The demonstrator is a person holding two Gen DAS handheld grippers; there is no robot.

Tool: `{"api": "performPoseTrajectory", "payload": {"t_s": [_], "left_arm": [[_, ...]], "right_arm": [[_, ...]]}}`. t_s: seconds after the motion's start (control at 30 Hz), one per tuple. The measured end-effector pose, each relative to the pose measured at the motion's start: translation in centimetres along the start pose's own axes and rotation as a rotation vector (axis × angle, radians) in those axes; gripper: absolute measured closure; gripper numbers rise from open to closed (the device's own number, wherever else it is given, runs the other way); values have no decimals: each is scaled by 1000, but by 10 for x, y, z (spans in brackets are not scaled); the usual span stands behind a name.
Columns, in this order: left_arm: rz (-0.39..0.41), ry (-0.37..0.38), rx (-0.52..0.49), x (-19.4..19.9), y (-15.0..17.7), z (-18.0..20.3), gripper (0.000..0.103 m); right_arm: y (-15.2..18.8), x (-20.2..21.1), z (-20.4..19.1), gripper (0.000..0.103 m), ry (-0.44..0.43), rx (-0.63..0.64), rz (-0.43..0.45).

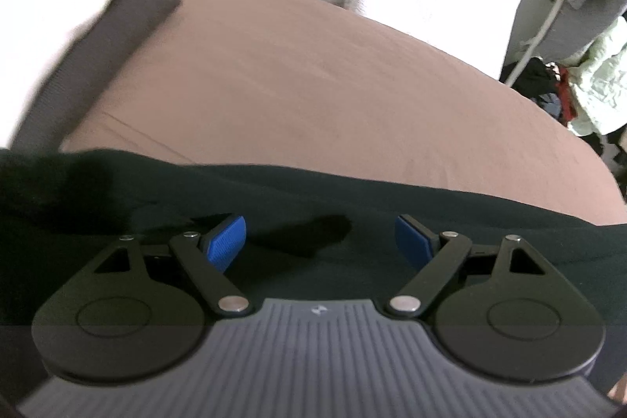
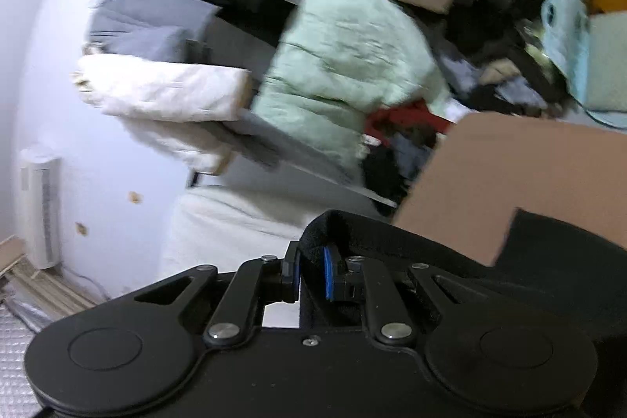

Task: Fold clothes

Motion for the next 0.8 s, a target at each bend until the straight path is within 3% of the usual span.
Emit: {"api": "performPoseTrajectory", "payload": {"t_s": [0.13, 0.17, 0.27, 0.33, 0.4, 0.5, 0.6, 0.7, 0.8], "left_arm": [[18, -9, 9, 13, -8, -11, 20], [19, -6, 13, 15, -10, -14, 20], [10, -16, 9, 22, -14, -23, 20], [-1, -25, 5, 25, -16, -29, 20], [-12, -51, 12, 28, -17, -39, 20], [-15, -51, 37, 32, -19, -50, 20], [-19, -15, -7, 31, -19, -46, 20], [-64, -9, -168, 20, -13, -24, 20], [-115, -46, -363, 6, 5, 1, 19]], "right_arm": [[0, 22, -59, 89, -73, 149, 74], [-1, 25, -70, 89, -53, 200, 106], [-2, -2, -73, 89, 251, 500, 170], [-1, -40, -46, 89, 462, 672, 135], [7, -67, -10, 89, 543, 704, 86], [21, -89, 20, 89, 559, 685, 50], [35, -98, 17, 89, 577, 781, 32], [42, -99, 10, 89, 573, 866, 31], [33, -97, 9, 89, 564, 851, 44]]}}
Point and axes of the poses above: each gripper's, at about its wrist camera, not at the fingertips, and x roughly against the way its jaws point, z to its right, y to its underside, the point moved 1 cm from there along -x, roughly the way its jaws point, and after that the axes turned 5 degrees about z, right-handed, at the moved point
